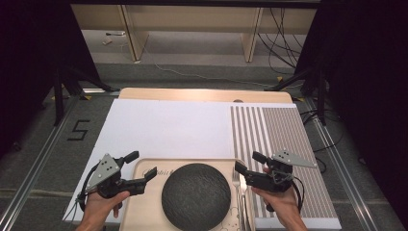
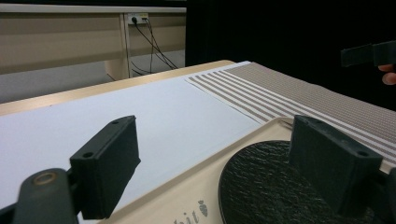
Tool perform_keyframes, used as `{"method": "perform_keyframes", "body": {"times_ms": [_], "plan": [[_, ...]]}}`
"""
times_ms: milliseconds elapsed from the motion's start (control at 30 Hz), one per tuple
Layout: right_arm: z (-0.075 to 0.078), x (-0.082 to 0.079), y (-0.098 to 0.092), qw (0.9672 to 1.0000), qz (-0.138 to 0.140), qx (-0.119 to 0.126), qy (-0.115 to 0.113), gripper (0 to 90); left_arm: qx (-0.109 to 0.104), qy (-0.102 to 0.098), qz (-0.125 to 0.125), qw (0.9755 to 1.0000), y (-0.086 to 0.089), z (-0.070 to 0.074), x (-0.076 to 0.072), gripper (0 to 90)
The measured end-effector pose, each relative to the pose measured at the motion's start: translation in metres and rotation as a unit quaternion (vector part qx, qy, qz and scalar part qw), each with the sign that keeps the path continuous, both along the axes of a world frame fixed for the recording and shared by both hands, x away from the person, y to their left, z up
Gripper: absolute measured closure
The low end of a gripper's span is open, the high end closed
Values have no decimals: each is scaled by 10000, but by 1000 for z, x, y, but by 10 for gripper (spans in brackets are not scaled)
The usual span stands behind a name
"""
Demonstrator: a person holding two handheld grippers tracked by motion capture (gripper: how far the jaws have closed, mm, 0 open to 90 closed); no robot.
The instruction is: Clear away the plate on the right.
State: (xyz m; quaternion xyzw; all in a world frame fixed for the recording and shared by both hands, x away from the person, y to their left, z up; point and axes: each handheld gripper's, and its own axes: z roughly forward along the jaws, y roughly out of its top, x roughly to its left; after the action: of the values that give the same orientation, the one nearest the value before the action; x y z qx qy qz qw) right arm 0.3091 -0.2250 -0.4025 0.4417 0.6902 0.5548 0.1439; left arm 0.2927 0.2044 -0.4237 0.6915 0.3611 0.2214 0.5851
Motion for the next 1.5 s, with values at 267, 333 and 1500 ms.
{"method": "perform_keyframes", "body": {"times_ms": [267, 333, 1500], "plan": [[6, -7, -3, 9997, -59, -132, -221, 171, -5, 1, -9, 10000, 0, 0, 0, 157], [6, -9, -3, 9994, -87, -178, -274, 167, -2, 1, -8, 10000, 0, 0, 0, 157], [1, -31, -11, 9929, -144, -948, -703, 150, 8, -19, -29, 10000, -1, 0, -1, 156]]}}
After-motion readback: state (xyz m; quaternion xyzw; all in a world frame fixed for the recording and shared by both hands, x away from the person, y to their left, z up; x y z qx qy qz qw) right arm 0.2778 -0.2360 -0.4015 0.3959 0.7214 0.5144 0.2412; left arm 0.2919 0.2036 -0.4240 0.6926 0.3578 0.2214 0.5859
